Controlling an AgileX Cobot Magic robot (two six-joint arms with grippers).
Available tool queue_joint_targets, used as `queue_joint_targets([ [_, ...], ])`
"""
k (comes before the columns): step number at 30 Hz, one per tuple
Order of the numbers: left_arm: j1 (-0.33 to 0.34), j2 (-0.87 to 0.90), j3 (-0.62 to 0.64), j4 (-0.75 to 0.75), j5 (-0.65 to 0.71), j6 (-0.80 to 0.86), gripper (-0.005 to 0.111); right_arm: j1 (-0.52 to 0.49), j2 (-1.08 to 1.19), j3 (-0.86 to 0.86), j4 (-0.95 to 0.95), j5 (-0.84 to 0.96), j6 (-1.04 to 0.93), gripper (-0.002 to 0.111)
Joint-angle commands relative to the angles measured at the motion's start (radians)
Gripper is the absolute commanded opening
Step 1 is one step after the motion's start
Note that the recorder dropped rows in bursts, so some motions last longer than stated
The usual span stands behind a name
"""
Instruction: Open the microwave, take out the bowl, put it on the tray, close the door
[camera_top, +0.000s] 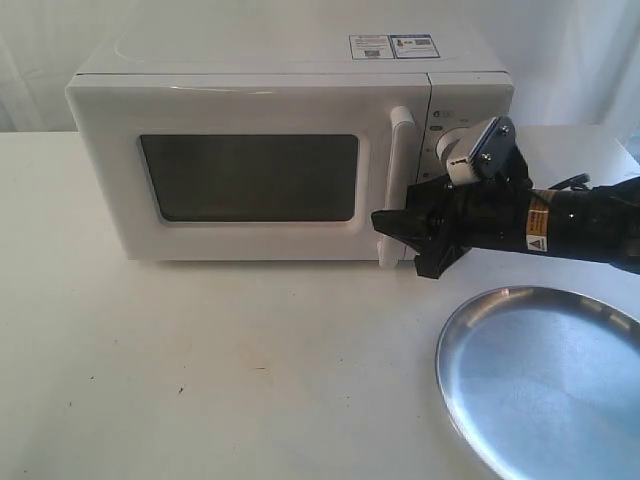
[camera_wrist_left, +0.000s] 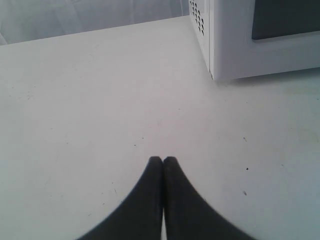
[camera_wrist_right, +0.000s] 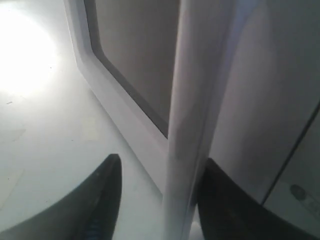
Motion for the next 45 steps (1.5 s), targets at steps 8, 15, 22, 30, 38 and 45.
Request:
queue_joint_targets([
  [8,-0.001,-0.002,-0.001,-0.004,-0.001,-0.006,0.0,0.006,0.001,-0.015,0.006,-0.052,-0.131,0.0],
  [15,-0.001,-0.002,-0.001,-0.004,-0.001,-0.006,0.0,0.006,0.001,-0.015,-0.181,-0.257,-0.132,0.0],
  [22,-0.001,-0.002,-0.001,-0.004,-0.001,-0.006,0.0,0.016,0.003,-0.015,-0.191,-0.257,-0.132,0.0],
  [30,-0.001,-0.002,-0.001,-0.004,-0.001,-0.006,0.0,0.102,0.001,-0.021,-0.203,-0.257,-0.132,0.0],
  [38,-0.001,-0.002,-0.001,-0.004,-0.001,-0.006,0.0,0.177,-0.066,-0.011,-0.288,-0.257,-0.107,0.0],
  [45,-0.001,-0.002,-0.001,-0.004,-0.001,-0.006,0.0,0.185,-0.194,0.057,-0.317,-0.257,-0.106,0.0],
])
